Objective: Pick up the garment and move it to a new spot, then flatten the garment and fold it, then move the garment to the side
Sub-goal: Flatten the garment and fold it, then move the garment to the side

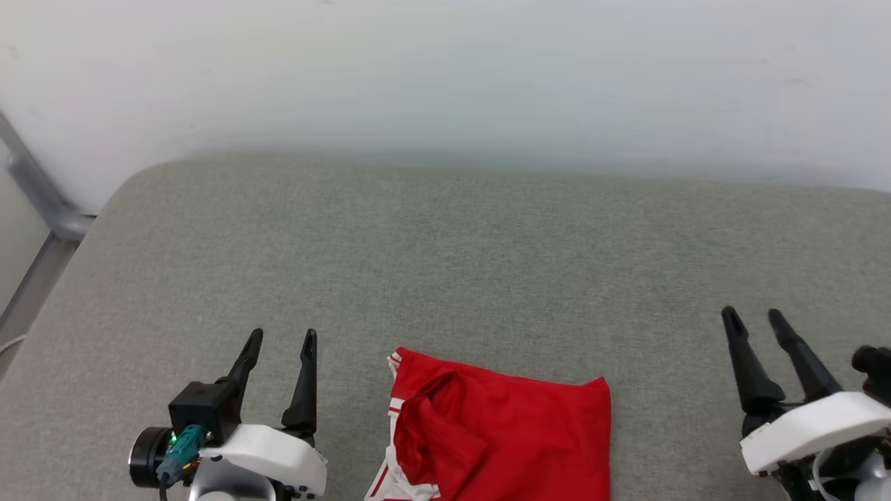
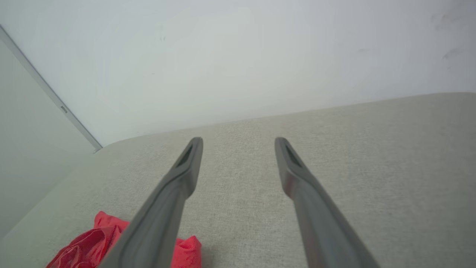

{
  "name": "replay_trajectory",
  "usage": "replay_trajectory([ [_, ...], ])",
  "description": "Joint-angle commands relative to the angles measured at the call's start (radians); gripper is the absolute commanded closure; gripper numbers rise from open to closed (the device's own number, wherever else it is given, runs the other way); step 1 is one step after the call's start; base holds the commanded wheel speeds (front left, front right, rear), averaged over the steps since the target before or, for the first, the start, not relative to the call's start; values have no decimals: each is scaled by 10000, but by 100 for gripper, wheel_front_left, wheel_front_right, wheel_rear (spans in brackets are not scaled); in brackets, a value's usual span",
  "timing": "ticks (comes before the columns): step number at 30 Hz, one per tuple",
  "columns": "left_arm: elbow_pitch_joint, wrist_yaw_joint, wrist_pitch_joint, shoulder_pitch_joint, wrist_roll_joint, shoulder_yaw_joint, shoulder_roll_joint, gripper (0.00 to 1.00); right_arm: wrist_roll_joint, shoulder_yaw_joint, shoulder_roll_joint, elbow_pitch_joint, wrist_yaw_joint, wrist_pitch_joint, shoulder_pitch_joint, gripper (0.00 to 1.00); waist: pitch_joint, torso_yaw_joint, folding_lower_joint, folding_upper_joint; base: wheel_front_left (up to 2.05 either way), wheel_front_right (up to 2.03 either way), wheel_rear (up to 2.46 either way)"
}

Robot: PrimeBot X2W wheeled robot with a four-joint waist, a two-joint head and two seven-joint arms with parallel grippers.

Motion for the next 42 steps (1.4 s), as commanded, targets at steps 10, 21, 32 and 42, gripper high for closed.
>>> replay_trajectory([
  [10, -39, 242, -18, 549, 299, 271, 219, 0, -3135, -882, 929, -1755, -5, 43, 1294, 0, -421, -472, 1, -1, 0, 0, 0],
  [21, 156, 200, -18, 1035, 375, 364, 277, 0, -3994, -790, 1225, -2400, -5, 146, 2335, 0, -717, -562, 1, -1, 0, 0, 0],
  [32, 362, 68, -18, 1047, 430, 563, 122, 0, -3936, -820, 1268, -2372, -6, 105, 2320, 0, -795, -569, 1, -1, 0, 0, 0],
  [42, 323, -94, -20, 627, 502, 727, 2, 0, -3214, -1416, 1262, -2061, -5, 989, 2125, 0, -524, -322, 1, -1, 0, 0, 0],
])
